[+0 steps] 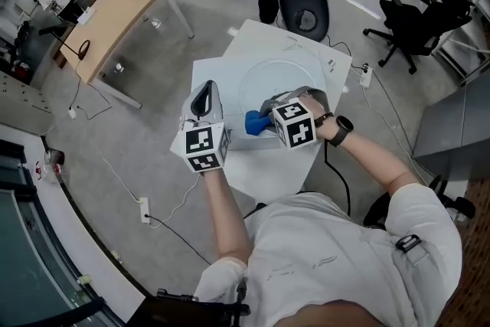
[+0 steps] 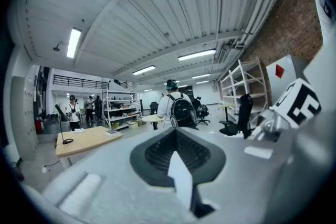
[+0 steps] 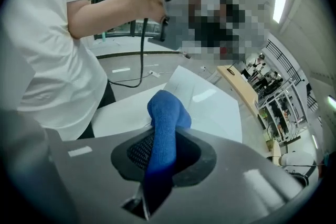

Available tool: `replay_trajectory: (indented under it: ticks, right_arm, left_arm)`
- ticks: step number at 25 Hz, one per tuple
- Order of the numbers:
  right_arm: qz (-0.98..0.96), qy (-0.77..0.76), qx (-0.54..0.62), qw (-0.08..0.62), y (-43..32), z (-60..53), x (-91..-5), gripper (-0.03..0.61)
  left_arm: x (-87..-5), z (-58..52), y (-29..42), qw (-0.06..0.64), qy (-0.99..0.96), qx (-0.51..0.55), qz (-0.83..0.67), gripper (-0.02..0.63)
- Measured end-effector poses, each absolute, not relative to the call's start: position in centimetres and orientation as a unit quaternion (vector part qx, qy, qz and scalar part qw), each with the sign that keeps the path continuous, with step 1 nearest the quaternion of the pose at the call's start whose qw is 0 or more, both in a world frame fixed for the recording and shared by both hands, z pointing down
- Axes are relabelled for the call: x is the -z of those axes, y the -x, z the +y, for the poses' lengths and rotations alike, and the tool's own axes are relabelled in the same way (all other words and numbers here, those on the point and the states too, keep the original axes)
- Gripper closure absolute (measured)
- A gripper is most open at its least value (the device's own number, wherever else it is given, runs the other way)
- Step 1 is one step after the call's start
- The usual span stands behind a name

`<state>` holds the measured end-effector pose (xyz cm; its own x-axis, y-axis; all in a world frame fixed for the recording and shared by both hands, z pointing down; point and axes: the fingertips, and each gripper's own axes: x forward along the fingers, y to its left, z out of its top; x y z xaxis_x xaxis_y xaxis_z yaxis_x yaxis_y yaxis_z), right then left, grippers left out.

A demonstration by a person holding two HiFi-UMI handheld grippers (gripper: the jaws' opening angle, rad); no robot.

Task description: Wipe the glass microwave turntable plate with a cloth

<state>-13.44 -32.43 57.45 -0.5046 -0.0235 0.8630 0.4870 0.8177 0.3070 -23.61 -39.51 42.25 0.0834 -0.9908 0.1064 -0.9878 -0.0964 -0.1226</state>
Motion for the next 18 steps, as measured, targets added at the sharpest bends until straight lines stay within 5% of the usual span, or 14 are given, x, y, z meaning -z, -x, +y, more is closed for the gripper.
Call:
replay_trajectory:
  ticks: [10,18]
  right_arm:
    - [-0.845,-0.004,0.255,0.469,20.9,-44.5,-56.2,0.517]
    - [-0.817,-0.104,0.216,0.524,13.2,-52.8,-56.5,0.516]
  left_arm:
    - [-41.2,-38.6,23.2,0.015,0.740,0.069,0.669,0.614]
    - [-41.5,-39.1,21.8,0.012,0.757,0.066,0.650,0.614]
